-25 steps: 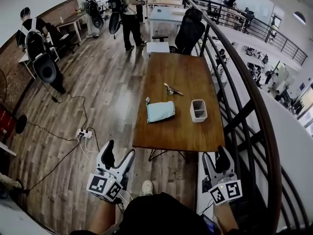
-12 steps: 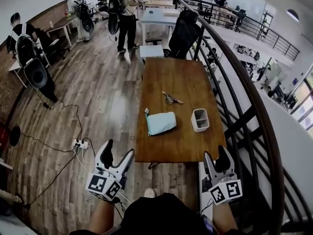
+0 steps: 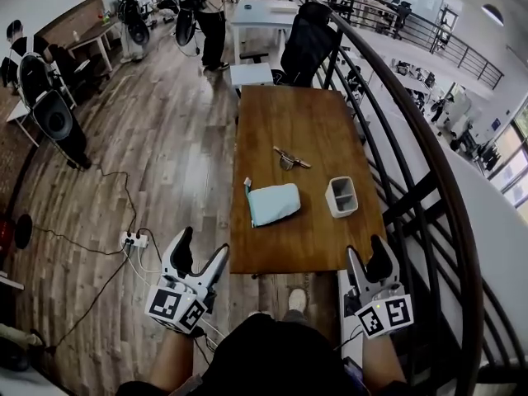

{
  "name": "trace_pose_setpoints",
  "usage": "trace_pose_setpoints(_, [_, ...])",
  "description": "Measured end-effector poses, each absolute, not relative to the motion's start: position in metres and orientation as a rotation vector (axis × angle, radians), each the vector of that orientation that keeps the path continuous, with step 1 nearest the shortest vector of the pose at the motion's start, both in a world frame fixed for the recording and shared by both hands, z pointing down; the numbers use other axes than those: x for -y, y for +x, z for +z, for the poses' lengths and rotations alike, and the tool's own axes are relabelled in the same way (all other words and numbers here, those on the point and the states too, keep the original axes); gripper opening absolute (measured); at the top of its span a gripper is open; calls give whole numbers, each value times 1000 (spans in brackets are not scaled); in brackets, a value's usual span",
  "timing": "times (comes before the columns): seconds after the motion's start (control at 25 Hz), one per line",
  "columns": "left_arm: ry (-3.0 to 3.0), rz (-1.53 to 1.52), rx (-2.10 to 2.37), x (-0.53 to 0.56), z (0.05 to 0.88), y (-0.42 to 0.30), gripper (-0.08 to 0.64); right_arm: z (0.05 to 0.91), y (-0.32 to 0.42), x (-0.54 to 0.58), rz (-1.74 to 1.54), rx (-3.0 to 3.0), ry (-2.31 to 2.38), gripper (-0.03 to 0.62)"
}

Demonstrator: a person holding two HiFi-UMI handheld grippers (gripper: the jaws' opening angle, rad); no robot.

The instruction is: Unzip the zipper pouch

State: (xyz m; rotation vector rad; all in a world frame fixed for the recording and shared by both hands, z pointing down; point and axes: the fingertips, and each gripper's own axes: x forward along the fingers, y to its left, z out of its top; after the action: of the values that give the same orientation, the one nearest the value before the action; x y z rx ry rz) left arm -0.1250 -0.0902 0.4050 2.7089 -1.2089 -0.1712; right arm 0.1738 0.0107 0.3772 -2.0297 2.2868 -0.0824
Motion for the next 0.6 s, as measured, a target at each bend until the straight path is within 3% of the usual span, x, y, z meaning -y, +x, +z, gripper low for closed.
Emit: trace_pose_setpoints(0.6, [2616, -75, 1338, 153, 416, -95, 364, 403, 197, 107, -201, -2481, -1799, 256])
